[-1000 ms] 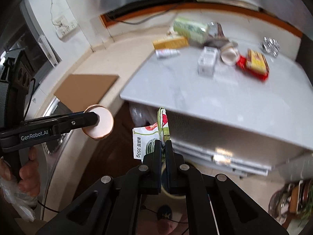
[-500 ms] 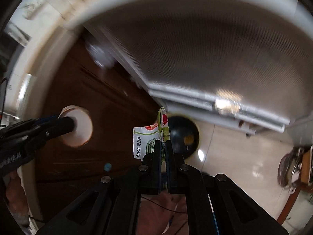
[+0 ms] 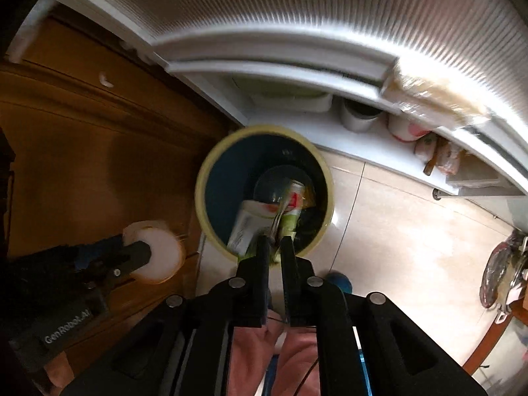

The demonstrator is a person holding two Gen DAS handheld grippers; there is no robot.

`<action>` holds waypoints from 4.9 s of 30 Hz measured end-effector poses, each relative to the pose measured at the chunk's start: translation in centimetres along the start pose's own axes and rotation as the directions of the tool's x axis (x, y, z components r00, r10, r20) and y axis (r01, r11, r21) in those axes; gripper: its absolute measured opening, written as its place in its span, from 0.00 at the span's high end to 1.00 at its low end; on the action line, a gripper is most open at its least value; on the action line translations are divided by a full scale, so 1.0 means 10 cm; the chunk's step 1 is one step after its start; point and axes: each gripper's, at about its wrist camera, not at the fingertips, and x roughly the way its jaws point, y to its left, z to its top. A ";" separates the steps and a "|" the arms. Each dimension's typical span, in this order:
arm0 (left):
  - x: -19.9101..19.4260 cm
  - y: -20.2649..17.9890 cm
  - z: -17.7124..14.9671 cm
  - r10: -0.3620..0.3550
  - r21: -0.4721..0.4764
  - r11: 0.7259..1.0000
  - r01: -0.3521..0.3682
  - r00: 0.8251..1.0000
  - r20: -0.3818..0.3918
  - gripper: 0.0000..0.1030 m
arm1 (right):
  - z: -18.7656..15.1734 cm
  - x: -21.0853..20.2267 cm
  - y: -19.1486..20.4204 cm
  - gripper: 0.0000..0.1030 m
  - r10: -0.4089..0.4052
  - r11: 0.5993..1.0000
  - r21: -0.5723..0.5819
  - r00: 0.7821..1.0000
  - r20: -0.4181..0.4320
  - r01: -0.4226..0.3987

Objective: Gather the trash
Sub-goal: 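Carry the cup and packet to the bin and open both grippers, then raise both tools back toward the table, then grasp the white box with the left gripper while the right gripper grasps the brown paper cup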

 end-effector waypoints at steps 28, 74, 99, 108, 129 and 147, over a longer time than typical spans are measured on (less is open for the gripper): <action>-1.57 -0.08 -0.17 0.058 -0.023 0.998 -0.055 0.980 0.188 0.56 | 0.09 -1.36 0.32 0.82 0.077 0.995 -0.071 0.987 0.141 -0.068; -5.48 -0.41 -0.73 -0.090 0.227 0.969 -0.098 0.714 0.694 0.27 | -0.30 -5.37 1.21 0.66 0.061 0.997 -0.081 0.717 0.695 -0.005; -5.15 -1.21 0.64 -0.124 0.278 0.959 -0.063 0.785 0.607 0.27 | 0.79 -5.45 0.00 0.56 0.011 0.998 0.038 0.681 0.732 -0.056; -4.87 -1.95 1.41 -0.096 0.267 0.961 -0.069 0.822 0.561 0.27 | 1.66 -5.31 -0.61 0.56 0.066 0.998 -0.036 0.725 0.685 -0.057; -3.79 -2.19 2.44 0.002 0.125 0.991 -0.050 0.934 0.358 0.57 | 3.18 -4.17 -0.63 0.68 0.206 0.978 -0.125 0.896 0.395 -0.170; -4.25 -1.71 2.01 -0.046 0.065 0.998 0.019 0.893 0.448 0.70 | 2.90 -4.30 -0.46 0.94 0.285 0.958 -0.139 0.860 0.423 -0.249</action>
